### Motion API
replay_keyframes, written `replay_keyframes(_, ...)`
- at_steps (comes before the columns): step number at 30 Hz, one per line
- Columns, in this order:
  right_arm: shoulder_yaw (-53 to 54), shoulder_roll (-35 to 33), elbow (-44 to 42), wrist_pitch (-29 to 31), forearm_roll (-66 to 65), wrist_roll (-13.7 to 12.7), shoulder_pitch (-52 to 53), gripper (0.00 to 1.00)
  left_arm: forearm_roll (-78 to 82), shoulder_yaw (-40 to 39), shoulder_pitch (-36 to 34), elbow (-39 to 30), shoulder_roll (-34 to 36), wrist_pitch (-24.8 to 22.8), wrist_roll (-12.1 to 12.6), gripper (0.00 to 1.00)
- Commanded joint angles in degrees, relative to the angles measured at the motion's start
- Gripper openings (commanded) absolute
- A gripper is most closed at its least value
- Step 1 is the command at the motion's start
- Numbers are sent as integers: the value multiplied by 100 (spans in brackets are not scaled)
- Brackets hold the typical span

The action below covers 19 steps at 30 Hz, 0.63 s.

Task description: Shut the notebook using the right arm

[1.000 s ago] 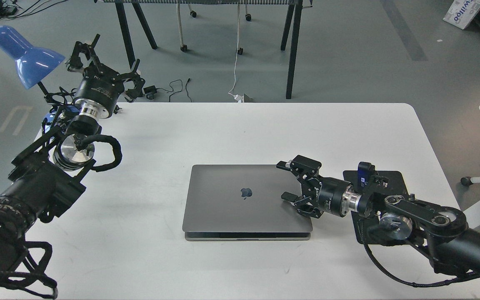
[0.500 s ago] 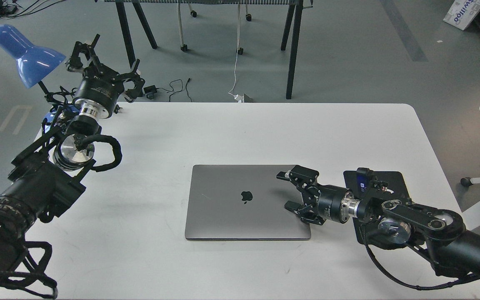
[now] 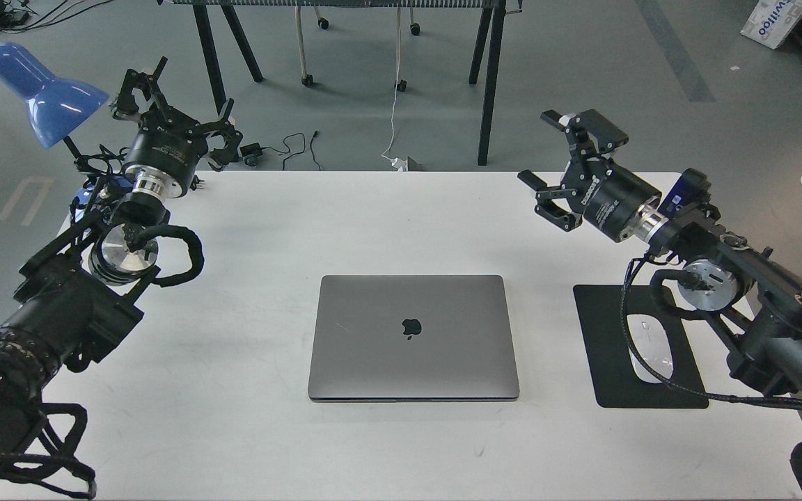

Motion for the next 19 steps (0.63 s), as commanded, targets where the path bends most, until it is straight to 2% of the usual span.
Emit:
replay_keyframes(1, 478, 102, -344, -160, 653, -103, 38, 100, 1, 4, 0, 0, 0, 0, 0, 100)
replay_keyframes(9, 505, 120, -1302, -169, 2456, -305, 495, 100, 1, 4, 0, 0, 0, 0, 0, 100)
replay_keyframes(13, 496, 242, -1566, -169, 2510, -279, 618, 100, 1, 4, 0, 0, 0, 0, 0, 100)
replay_keyframes(19, 487, 252, -1532, -187, 2510, -297, 697, 100, 1, 4, 0, 0, 0, 0, 0, 100)
